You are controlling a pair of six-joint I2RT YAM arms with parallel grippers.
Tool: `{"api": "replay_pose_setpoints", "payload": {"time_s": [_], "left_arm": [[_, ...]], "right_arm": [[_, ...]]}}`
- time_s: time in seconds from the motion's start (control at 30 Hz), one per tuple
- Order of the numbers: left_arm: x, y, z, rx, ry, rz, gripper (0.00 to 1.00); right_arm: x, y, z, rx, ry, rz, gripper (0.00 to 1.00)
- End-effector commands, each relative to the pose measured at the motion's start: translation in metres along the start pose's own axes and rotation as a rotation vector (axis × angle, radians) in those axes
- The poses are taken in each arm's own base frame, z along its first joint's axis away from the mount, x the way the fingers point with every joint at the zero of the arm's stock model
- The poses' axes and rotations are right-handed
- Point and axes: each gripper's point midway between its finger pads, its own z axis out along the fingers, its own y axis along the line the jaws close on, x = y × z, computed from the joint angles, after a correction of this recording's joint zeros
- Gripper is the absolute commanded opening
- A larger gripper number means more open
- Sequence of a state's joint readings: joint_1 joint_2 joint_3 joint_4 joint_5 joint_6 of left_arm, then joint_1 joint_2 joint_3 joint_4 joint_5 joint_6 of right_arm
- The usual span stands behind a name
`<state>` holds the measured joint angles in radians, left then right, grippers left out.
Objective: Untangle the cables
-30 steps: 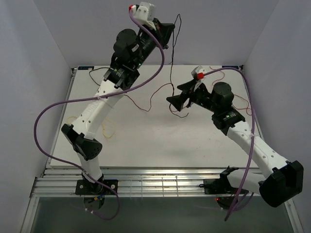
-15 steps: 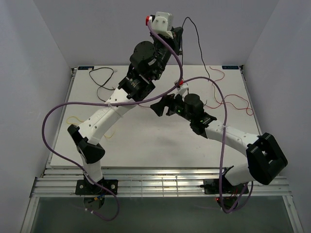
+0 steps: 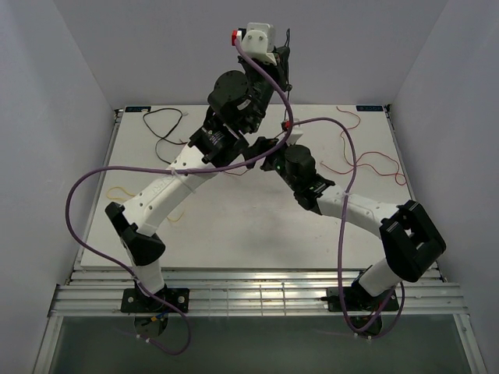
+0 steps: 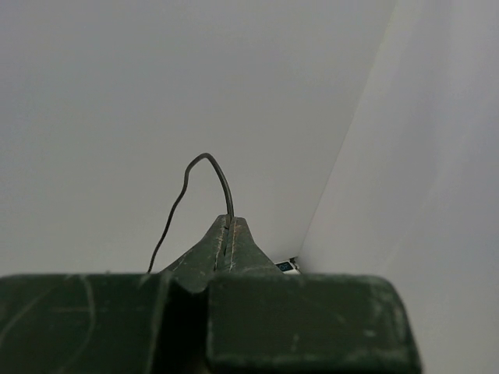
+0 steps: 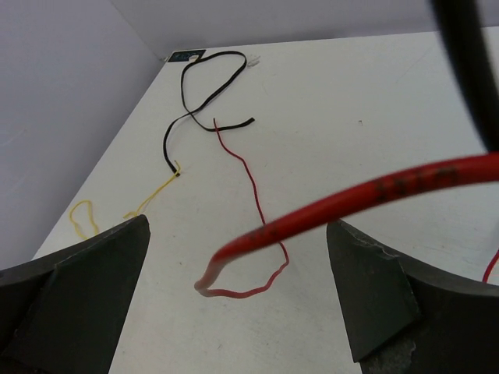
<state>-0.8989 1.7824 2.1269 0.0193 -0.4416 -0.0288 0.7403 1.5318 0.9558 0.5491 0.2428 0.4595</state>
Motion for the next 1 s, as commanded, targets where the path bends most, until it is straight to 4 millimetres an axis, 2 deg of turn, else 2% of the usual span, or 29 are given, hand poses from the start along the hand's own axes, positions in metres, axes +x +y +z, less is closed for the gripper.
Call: {"api": "replay_pose_setpoints", "payload": {"time_s": [0.0, 0.03, 0.1, 0.13, 0.17, 0.2, 0.23, 0.3, 0.37, 0.4, 0.43, 0.47, 0.5, 0.57, 0.6, 0.63, 0.67, 0.7, 0.73, 0.77, 0.8, 0.83, 0.87, 0.93, 0.97], "left_arm": [[-0.052, 0.01, -0.016, -0.025, -0.088, -0.03, 0.0], [-0.053, 0.01, -0.016, -0.026, -0.088, -0.036, 0.0], [-0.052, 0.008, -0.017, -0.016, -0.083, -0.038, 0.0], [-0.051, 0.005, -0.017, -0.008, -0.08, -0.039, 0.0], [-0.052, 0.005, -0.018, -0.007, -0.082, -0.036, 0.0], [-0.052, 0.005, -0.018, -0.01, -0.083, -0.033, 0.0], [-0.054, 0.008, -0.018, -0.029, -0.088, -0.03, 0.0], [-0.057, 0.018, -0.016, -0.076, -0.109, 0.02, 0.0], [-0.066, 0.032, -0.018, -0.148, -0.172, 0.055, 0.0], [-0.069, 0.044, -0.017, -0.188, -0.182, 0.116, 0.0], [-0.072, 0.05, -0.017, -0.213, -0.187, 0.127, 0.0], [-0.075, 0.055, -0.015, -0.223, -0.193, 0.14, 0.0], [-0.081, 0.069, -0.013, -0.254, -0.208, 0.148, 0.0], [-0.09, 0.085, -0.011, -0.278, -0.23, 0.146, 0.0], [-0.1, 0.109, -0.008, -0.327, -0.253, 0.151, 0.0], [-0.104, 0.119, -0.006, -0.347, -0.265, 0.139, 0.0], [-0.107, 0.132, -0.004, -0.37, -0.271, 0.147, 0.0], [-0.12, 0.159, -0.004, -0.436, -0.302, 0.152, 0.0], [-0.116, 0.17, 0.001, -0.456, -0.299, 0.159, 0.0], [-0.116, 0.182, 0.003, -0.478, -0.293, 0.171, 0.0], [-0.124, 0.205, 0.001, -0.529, -0.312, 0.184, 0.0], [-0.121, 0.216, 0.004, -0.55, -0.303, 0.198, 0.0], [-0.125, 0.238, 0.0, -0.597, -0.3, 0.216, 0.0], [-0.13, 0.259, -0.004, -0.635, -0.296, 0.222, 0.0], [-0.136, 0.279, -0.009, -0.664, -0.307, 0.216, 0.0]], "right_arm": [[-0.033, 0.017, -0.007, -0.051, -0.08, -0.021, 1.0], [-0.034, 0.017, -0.006, -0.048, -0.088, -0.021, 0.98], [-0.051, 0.019, 0.0, -0.043, -0.148, -0.025, 0.98], [-0.05, 0.019, 0.008, -0.043, -0.147, -0.059, 0.88], [-0.053, 0.023, 0.013, -0.052, -0.149, -0.072, 0.76], [-0.065, 0.033, 0.018, -0.071, -0.162, -0.07, 0.57], [-0.054, 0.03, 0.022, -0.061, -0.12, -0.077, 0.23], [-0.044, 0.027, 0.016, -0.065, -0.092, -0.08, 0.08], [-0.035, 0.019, 0.006, -0.056, -0.076, -0.085, 0.08], [-0.017, 0.008, -0.002, -0.035, -0.041, -0.104, 0.08], [-0.023, 0.006, -0.013, -0.031, -0.053, -0.108, 0.08], [-0.018, -0.003, -0.019, -0.001, -0.042, -0.121, 0.08], [-0.015, -0.008, -0.027, 0.009, -0.034, -0.13, 0.08], [-0.017, -0.023, -0.049, 0.063, -0.041, -0.148, 0.08], [-0.022, -0.026, -0.055, 0.064, -0.053, -0.172, 0.08], [-0.043, -0.027, -0.066, 0.085, -0.1, -0.171, 0.08], [-0.059, -0.042, -0.071, 0.147, -0.127, -0.169, 0.08], [-0.067, -0.056, -0.077, 0.202, -0.126, -0.188, 0.08], [-0.09, -0.059, -0.088, 0.216, -0.177, -0.186, 0.08], [-0.104, -0.077, -0.096, 0.257, -0.204, -0.185, 0.08], [-0.12, -0.083, -0.11, 0.269, -0.24, -0.177, 0.08], [-0.127, -0.093, -0.117, 0.293, -0.257, -0.167, 0.08], [-0.139, -0.115, -0.127, 0.345, -0.282, -0.162, 0.08], [-0.159, -0.13, -0.148, 0.401, -0.334, -0.157, 0.08], [-0.17, -0.144, -0.159, 0.451, -0.365, -0.158, 0.08]]}}
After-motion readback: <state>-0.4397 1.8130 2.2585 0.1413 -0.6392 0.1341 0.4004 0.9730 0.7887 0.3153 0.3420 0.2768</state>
